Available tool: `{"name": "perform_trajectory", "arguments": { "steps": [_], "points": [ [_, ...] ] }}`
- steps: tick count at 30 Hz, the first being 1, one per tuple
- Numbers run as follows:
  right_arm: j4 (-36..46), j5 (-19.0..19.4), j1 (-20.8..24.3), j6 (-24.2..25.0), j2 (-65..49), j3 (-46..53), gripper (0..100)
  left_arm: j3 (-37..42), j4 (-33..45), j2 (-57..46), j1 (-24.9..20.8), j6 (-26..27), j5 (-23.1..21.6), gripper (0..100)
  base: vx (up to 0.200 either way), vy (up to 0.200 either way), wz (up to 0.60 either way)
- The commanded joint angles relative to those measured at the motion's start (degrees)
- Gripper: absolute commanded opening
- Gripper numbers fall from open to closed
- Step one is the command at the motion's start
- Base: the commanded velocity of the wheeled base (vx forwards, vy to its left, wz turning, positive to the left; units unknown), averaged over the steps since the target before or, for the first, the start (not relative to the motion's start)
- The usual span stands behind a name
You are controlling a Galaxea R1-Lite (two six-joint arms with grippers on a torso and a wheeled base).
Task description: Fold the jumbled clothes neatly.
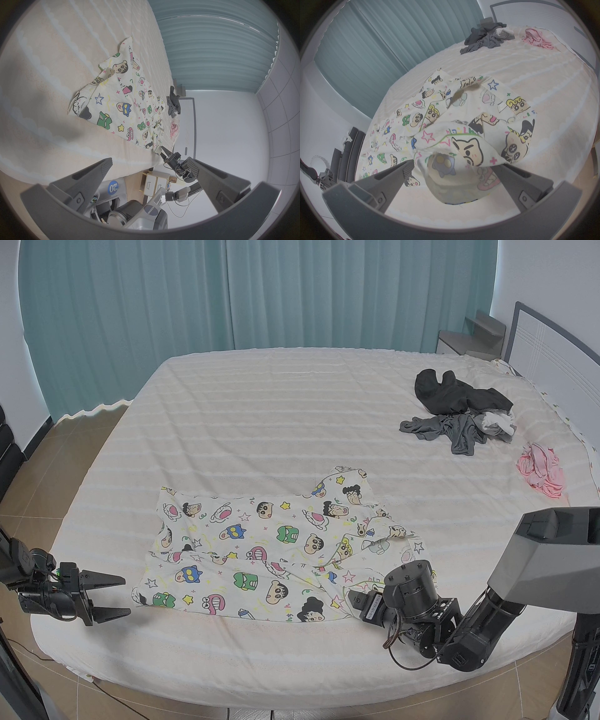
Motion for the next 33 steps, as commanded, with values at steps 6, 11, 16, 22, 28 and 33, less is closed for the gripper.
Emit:
{"name": "perform_trajectory", "arguments": {
  "steps": [6,11,16,22,28,33],
  "points": [
    [-3.8,-2.7,0.4,-0.1,-0.1,0.5,0,0.0,0.0,0.0,0.0,0.0,0.0,100,0.000,0.000,0.00],
    [-3.9,-2.9,0.4,-0.1,-0.6,1.3,0,0.0,0.0,0.0,0.0,0.0,0.0,100,0.000,0.000,0.00],
    [-3.9,-3.0,0.4,0.0,-0.8,1.8,0,0.0,0.0,0.0,0.0,-0.1,0.0,100,0.000,0.000,0.00],
    [-3.9,-3.0,0.5,0.0,-2.4,3.4,0,0.1,0.0,0.0,0.0,0.0,0.0,100,0.000,0.000,0.00],
    [-3.9,-3.0,0.4,-0.1,-6.3,4.9,0,0.1,0.0,0.0,0.0,0.0,0.0,100,0.000,0.000,0.00],
    [-3.8,-2.5,0.5,0.1,-7.4,5.7,0,0.1,0.0,0.0,0.0,0.0,0.0,100,0.000,0.000,0.00]
  ]
}}
